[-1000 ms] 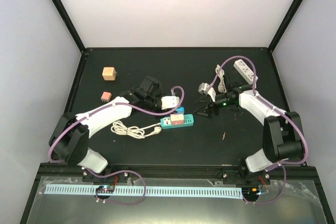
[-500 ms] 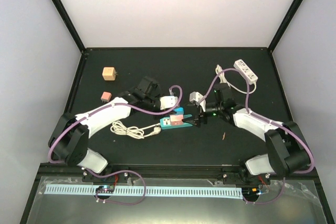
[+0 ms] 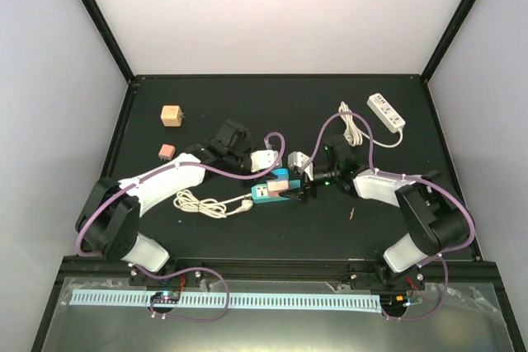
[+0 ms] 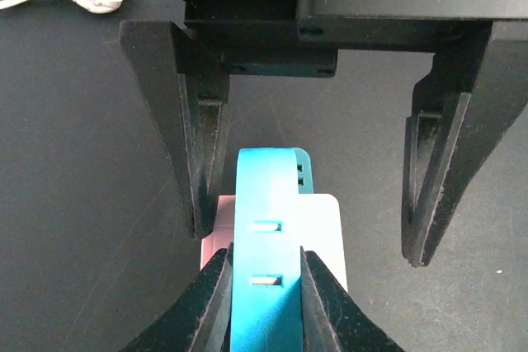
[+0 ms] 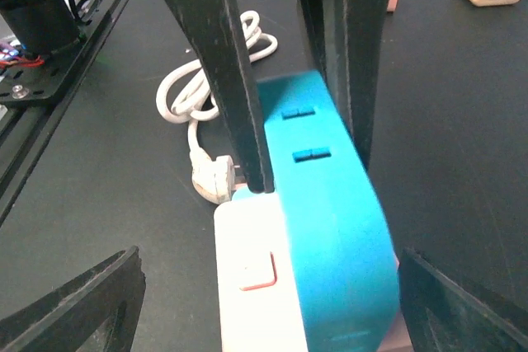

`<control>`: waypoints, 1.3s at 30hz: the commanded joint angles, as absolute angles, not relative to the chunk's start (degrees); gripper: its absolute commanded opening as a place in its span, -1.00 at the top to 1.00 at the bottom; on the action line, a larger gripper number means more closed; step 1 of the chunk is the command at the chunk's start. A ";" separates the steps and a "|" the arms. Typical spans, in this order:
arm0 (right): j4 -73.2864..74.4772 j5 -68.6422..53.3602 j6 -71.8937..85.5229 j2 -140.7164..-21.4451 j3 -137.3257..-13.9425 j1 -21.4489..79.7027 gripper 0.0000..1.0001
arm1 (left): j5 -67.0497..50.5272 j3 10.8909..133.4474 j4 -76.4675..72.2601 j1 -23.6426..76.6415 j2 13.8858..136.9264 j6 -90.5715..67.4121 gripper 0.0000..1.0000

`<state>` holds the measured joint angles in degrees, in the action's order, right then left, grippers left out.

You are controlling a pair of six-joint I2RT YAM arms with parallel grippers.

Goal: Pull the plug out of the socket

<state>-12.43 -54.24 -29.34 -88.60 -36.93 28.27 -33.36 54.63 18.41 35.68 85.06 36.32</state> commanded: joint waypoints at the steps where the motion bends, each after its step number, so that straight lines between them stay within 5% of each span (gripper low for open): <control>1: -14.89 -53.55 -33.46 -90.70 -38.12 29.20 -0.70 | -32.99 52.73 24.54 35.34 86.31 35.68 0.97; 13: -12.11 -50.51 -39.23 -93.06 -38.88 30.06 -0.55 | -33.93 52.94 25.04 35.37 85.83 35.29 0.97; 28: -18.63 -43.91 -33.67 -92.33 -36.69 30.07 -0.84 | -34.62 52.41 24.41 35.41 85.72 35.59 0.97; 39: -11.26 -48.40 -39.75 -93.53 -38.81 30.16 -0.64 | -35.78 52.94 24.98 35.40 85.28 34.57 0.97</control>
